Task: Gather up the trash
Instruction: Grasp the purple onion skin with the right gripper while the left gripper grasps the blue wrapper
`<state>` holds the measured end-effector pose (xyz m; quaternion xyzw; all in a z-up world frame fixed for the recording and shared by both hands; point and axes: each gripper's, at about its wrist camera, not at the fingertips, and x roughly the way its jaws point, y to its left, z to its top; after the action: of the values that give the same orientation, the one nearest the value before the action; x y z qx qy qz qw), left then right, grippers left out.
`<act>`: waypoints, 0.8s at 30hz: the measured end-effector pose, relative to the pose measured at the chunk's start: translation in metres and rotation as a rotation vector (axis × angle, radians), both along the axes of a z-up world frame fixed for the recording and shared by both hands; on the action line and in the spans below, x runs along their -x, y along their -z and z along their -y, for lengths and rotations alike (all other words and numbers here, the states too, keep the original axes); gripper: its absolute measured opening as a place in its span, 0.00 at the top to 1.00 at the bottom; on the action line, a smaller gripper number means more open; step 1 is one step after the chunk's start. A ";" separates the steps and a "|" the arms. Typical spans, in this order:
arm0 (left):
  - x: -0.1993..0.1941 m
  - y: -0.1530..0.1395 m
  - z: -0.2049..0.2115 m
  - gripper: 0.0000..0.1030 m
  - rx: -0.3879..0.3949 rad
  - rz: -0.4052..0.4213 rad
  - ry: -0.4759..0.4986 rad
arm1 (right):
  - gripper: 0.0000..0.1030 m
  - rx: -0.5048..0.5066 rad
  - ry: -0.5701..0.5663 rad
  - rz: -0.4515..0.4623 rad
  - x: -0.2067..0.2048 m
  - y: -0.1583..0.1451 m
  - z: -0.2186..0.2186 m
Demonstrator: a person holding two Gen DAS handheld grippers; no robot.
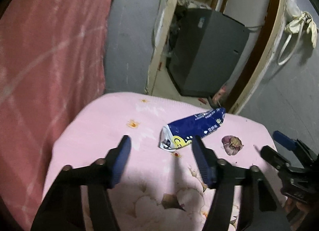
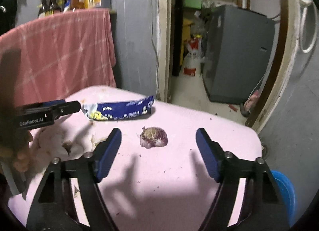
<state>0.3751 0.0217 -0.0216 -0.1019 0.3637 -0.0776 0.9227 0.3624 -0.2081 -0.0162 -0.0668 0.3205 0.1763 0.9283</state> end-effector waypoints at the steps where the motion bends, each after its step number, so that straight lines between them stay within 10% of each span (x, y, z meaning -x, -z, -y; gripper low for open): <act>1: -0.003 0.002 0.000 0.56 0.002 -0.010 0.005 | 0.32 0.001 -0.001 -0.011 -0.003 0.001 -0.001; 24: -0.024 0.012 0.002 0.88 0.060 -0.069 0.049 | 0.64 0.074 -0.048 -0.239 -0.049 0.034 -0.023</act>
<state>0.3989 0.0202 -0.0341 -0.1233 0.3950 -0.1076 0.9040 0.4112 -0.1853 -0.0499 -0.0874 0.4336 0.1932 0.8758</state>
